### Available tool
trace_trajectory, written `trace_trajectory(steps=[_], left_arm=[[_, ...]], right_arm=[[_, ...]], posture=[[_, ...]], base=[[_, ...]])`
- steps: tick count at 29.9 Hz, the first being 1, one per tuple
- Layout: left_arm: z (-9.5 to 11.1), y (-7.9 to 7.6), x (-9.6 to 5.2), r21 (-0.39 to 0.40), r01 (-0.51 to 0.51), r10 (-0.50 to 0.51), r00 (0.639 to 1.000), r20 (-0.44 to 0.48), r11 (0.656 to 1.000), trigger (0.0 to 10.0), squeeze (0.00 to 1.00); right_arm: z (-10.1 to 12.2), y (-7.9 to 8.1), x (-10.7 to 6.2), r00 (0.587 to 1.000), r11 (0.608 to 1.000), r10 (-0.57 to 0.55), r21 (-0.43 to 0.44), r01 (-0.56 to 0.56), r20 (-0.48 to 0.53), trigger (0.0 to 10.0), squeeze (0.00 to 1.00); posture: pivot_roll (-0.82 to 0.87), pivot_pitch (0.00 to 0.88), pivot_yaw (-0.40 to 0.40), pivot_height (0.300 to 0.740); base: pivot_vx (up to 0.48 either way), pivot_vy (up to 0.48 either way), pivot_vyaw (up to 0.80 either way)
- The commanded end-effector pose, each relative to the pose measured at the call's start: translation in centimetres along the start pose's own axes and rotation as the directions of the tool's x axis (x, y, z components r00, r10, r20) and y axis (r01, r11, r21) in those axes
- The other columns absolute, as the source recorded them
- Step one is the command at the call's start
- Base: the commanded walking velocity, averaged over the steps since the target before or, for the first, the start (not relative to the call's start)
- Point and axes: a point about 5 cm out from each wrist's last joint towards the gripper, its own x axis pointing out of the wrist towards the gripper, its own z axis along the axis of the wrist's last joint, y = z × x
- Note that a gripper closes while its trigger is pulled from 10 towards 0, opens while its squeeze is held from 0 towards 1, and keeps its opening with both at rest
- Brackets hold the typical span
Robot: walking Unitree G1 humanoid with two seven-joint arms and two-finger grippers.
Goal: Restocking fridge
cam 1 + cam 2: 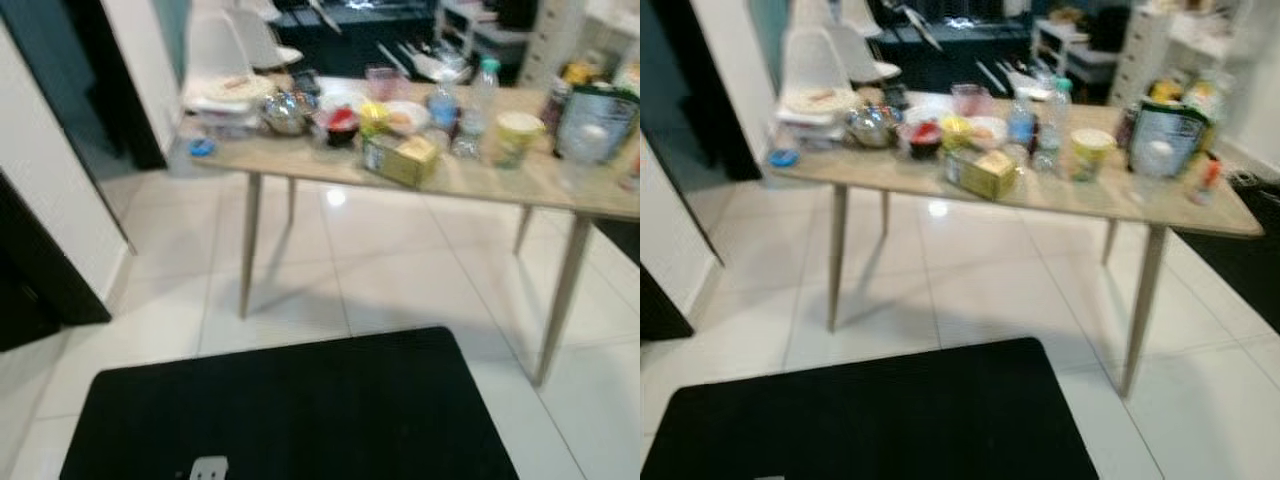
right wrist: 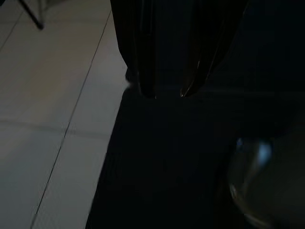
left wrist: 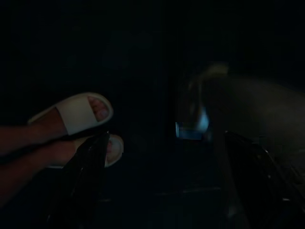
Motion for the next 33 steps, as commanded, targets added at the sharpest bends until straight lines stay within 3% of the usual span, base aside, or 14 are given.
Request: trace_trajectory(steps=[1, 25, 33], left_arm=[[-0.31, -0.24, 0.03, 0.007, 0.010, -0.010, 1.000, -0.022, 1.000, 10.0, 0.00], [-0.28, -0.32, 0.07, 0.012, 0.009, -0.008, 1.000, -0.024, 1.000, 10.0, 0.00], [-0.38, -0.16, 0.01, 0.012, 0.000, 0.000, 1.000, -0.027, 1.000, 10.0, 0.00]], right_arm=[[-0.72, 0.59, 0.01, 1.000, 1.000, 0.014, 0.007, -0.014, -0.019, 10.0, 0.00], [-0.47, 0.33, 0.01, 1.000, 1.000, 0.010, 0.003, -0.010, -0.021, 10.0, 0.00], [-0.49, 0.54, 0.03, 0.999, 1.000, 0.016, 0.007, -0.016, -0.028, 10.0, 0.00]], posture=[[-0.03, 0.000, -0.006, 0.740], [-0.02, 0.000, -0.010, 0.740], [-0.02, 0.000, -0.007, 0.740]], base=[[0.401, 0.000, 0.00], [0.400, 0.000, 0.00], [0.396, 0.000, -0.77]])
